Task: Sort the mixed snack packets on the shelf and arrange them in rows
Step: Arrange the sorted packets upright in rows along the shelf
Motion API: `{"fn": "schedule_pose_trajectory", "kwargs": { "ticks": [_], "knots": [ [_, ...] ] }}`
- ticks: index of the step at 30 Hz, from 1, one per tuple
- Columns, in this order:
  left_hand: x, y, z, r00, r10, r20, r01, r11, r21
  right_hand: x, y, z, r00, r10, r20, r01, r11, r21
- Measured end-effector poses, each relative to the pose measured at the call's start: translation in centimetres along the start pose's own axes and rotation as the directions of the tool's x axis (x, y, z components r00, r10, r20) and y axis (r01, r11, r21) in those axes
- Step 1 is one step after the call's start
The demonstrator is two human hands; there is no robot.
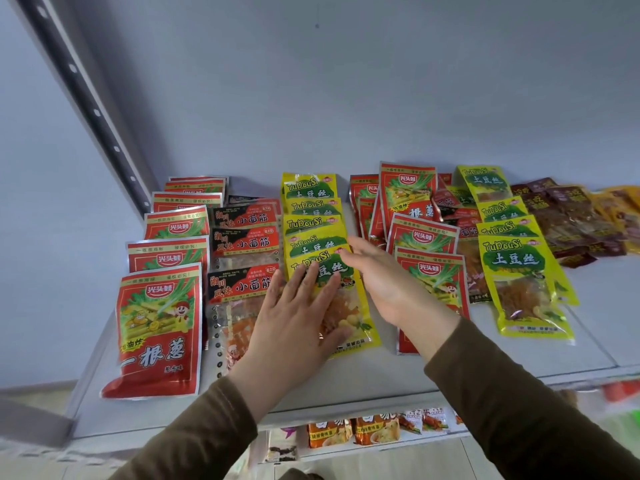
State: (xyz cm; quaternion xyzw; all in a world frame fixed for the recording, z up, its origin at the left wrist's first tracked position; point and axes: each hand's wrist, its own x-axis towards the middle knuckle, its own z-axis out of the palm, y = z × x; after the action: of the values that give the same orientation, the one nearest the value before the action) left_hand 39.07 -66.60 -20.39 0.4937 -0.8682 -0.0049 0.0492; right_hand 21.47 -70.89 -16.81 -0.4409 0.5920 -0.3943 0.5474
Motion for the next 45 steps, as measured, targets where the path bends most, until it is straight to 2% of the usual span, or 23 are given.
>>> {"fn": "schedule_pose_trajectory", "kwargs": {
  "ticks": [4,6,8,11,14,16,19,24,26,28,31,32,34,39,45],
  "knots": [
    [0.0,-0.2,-0.1,1.000,0.005,0.021,-0.005,1.000,0.006,-0.2,-0.1,-0.2,1.000,0.012,0.008,-0.012,0.999,-0.047],
    [0.1,-0.2,-0.1,1.000,0.008,0.024,-0.008,1.000,0.005,0.6,-0.7,-0.2,0.998,-0.052,-0.018,0.051,0.995,-0.087],
    [0.1,-0.3,-0.1,1.000,0.007,0.030,-0.007,1.000,0.004,2.4,-1.8,-0.2,0.988,-0.152,-0.033,0.140,0.962,-0.235],
    [0.1,-0.2,0.0,0.999,0.003,0.035,-0.003,1.000,-0.002,5.8,-3.1,-0.3,0.970,-0.240,-0.027,0.190,0.827,-0.529],
    [-0.1,-0.1,0.0,0.999,-0.001,0.032,0.001,1.000,-0.015,8.5,-3.6,-0.4,0.961,-0.276,-0.008,0.187,0.673,-0.716],
    [-0.1,0.0,0.0,1.000,-0.003,0.024,0.004,1.000,-0.024,9.7,-3.8,-0.5,0.961,-0.275,-0.020,0.164,0.629,-0.760],
    [-0.1,0.1,0.1,1.000,-0.002,0.015,0.003,1.000,-0.030,10.7,-3.8,-0.5,0.971,-0.238,-0.024,0.139,0.644,-0.753],
    [0.2,0.0,0.1,1.000,0.008,0.017,-0.008,1.000,-0.026,10.8,-4.2,-0.1,0.937,-0.348,-0.046,0.188,0.608,-0.771],
    [0.3,0.0,0.0,1.000,0.011,0.015,-0.011,1.000,-0.028,10.5,-4.3,0.1,0.934,-0.350,-0.067,0.184,0.635,-0.750],
    [0.1,-0.1,0.0,1.000,0.000,0.000,0.000,0.999,-0.044,9.6,-4.1,0.2,0.940,-0.327,-0.099,0.182,0.726,-0.663],
    [-0.5,-0.3,0.1,0.999,-0.035,-0.029,0.033,0.997,-0.072,6.9,-3.2,0.3,0.967,-0.215,-0.134,0.175,0.950,-0.257],
    [-0.7,-0.4,0.1,0.998,-0.044,-0.036,0.041,0.997,-0.068,5.9,-2.8,0.3,0.976,-0.176,-0.130,0.160,0.979,-0.129],
    [-0.9,-0.3,0.3,0.998,-0.041,-0.038,0.039,0.998,-0.052,4.1,-1.4,0.5,0.986,-0.119,-0.117,0.119,0.993,-0.009],
    [-0.9,0.2,0.4,1.000,-0.012,0.001,0.012,1.000,-0.012,2.5,1.4,2.0,0.985,-0.068,-0.158,0.072,0.997,0.021],
    [-1.0,0.0,-0.4,1.000,0.010,0.017,-0.010,1.000,-0.009,1.8,1.0,2.3,0.982,-0.079,-0.171,0.082,0.997,0.012]
  ]
}}
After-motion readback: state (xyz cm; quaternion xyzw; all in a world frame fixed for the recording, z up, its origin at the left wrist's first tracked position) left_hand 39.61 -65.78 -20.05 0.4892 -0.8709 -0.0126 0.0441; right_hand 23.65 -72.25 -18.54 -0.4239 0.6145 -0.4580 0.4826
